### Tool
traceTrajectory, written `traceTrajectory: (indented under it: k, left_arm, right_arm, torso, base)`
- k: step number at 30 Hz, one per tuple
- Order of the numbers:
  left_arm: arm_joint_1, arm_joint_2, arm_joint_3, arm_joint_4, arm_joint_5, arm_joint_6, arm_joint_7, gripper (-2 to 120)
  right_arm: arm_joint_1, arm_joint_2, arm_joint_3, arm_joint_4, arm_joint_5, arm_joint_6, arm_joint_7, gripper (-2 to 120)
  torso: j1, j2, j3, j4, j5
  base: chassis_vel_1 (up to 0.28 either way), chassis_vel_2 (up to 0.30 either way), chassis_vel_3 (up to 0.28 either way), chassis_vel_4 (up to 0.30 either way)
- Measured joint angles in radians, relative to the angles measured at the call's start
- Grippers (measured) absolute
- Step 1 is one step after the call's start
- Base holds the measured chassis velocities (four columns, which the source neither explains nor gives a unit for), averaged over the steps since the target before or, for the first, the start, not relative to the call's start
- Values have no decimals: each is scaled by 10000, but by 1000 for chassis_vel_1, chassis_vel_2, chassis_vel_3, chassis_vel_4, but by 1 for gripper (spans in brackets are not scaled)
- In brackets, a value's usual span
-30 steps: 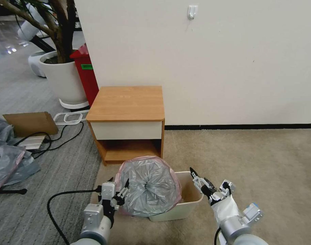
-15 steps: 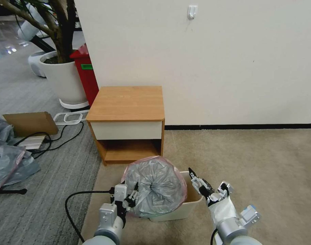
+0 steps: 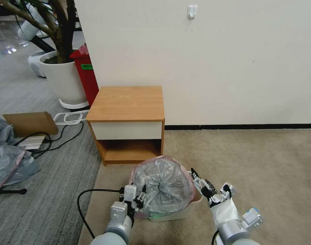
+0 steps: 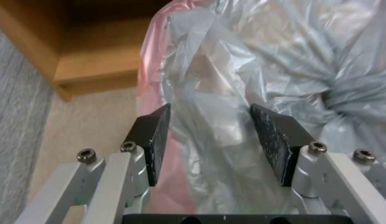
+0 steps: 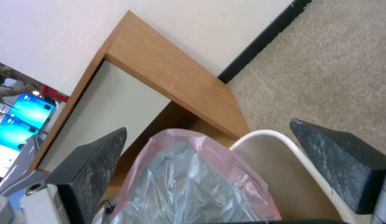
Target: Pick up the garbage bag from the table and place it over the trash can.
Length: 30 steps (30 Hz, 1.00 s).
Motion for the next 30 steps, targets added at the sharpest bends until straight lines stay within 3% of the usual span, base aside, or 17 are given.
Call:
traceTrajectory:
  k: [4,11,19,23,30]
  left_arm:
    - [-303,118,141,4,-648,622,-494,52]
    - [-747,170,305,145,-1048,826,-780,53]
    - [-1392,134,608,238,-1777,1676,-1568,54]
    - [-1501,74,698,245,-2292,2092,-1981,38]
    - [-1716,-2,726,302,-2786,2143,-2271,23]
  right_arm:
    - [-54,49,-28,54,-169,22,-3,100]
    - [-122,28,-40,59,-337,226,-33,100]
    - [-290,-31,-38,-3,-346,356,-41,100]
    - [-311,-58,-46,-103,-351,409,-57,100]
    - [-250,-6,-144,-304,-566,525,-96,100]
  torso:
    - [0,0,0,0,0]
    - [0,-1,0,0,0]
    - [0,0,0,0,0]
    - [0,0,0,-1,0]
    - [0,0,0,0,0]
  base:
    - [0,0,0,0]
    - [0,0,0,0]
    - [0,0,0,0]
    - [0,0,0,0]
    - [0,0,0,0]
